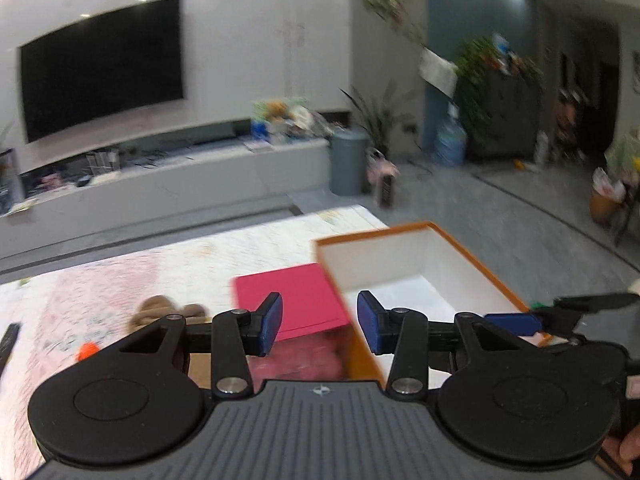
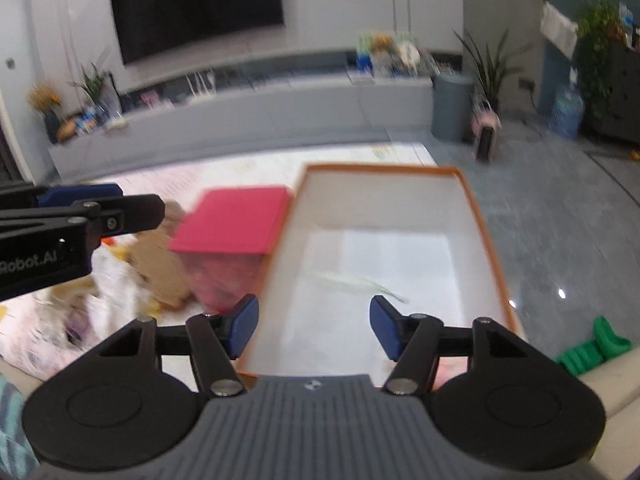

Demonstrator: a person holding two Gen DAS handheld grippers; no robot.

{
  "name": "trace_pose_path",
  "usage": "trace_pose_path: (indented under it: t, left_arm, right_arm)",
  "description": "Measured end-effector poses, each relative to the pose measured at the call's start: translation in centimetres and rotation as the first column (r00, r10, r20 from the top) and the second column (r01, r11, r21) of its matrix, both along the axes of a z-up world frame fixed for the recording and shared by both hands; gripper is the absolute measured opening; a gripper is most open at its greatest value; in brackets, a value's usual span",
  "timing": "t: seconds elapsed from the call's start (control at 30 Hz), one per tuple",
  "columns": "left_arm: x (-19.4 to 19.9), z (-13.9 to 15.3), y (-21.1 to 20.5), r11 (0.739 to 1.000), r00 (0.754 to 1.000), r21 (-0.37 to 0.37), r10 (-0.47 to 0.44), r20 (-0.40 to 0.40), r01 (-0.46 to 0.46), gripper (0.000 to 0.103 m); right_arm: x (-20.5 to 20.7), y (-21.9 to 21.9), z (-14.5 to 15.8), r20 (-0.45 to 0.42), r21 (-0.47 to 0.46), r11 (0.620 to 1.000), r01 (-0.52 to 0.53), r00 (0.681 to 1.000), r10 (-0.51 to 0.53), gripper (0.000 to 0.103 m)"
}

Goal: Organize soft objects
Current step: 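Move both tools back toward the remaining items on the bed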

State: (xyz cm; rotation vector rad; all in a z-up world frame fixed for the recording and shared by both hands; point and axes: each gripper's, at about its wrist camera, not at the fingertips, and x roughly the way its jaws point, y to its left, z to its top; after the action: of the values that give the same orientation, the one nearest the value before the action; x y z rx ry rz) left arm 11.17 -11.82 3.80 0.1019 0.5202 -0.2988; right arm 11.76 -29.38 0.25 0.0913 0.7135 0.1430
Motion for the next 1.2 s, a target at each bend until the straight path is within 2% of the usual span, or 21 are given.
trace_pose_path:
  t: [0.2,0.33,0.47,0.73,0.87,0.97,1.2]
  left_arm:
    - [-2.4,-1.7,5.4,0.990,0.987,-0.007,0.141,0.080,-0.141,0.050]
    - [-3.0,-3.3,8.3,0.976,0.975,-0.005,0.216,0.059,-0.217,0.050]
    - [-3.2,-5.0,11.2,0.963,0.963,-0.022,0.269,0.007,-0.269,0.050]
    - [-4.5,-8.0,16.4,0.941,0.941,-0.069,0.325,-0.090,-0.332,0.050]
    - [-5.0,-9.5,17.4,0.939,0.939,-0.076,0.326,-0.111,-0.335,0.050]
    - [-5.1,-10.3,17.8,0.943,0.943,-0.086,0.312,-0.119,-0.323,0.054]
    - [-4.5,-11.3,18.4,0.939,0.941,-0.096,0.317,-0.121,-0.329,0.060]
  right_arm:
    - [-3.8,4.8,-0.6,0.158,0.050,0.998,-0.046,0.987,0.037,0.067]
    - [-5.2,8.0,-1.4,0.195,0.079,0.994,-0.077,0.979,0.060,0.071]
    - [-5.4,10.6,-2.6,0.178,0.122,0.988,-0.095,0.981,0.073,0.072]
    - [-3.9,15.1,-6.0,0.075,0.074,0.989,-0.130,0.989,0.125,0.072]
    - [-3.1,16.8,-7.5,0.051,0.045,0.989,-0.138,0.990,0.135,0.072]
    - [-2.8,17.9,-8.3,0.054,0.016,0.989,-0.148,0.988,0.147,0.072]
    - [-1.1,19.4,-10.1,0.039,0.010,0.983,-0.185,0.982,0.185,0.072]
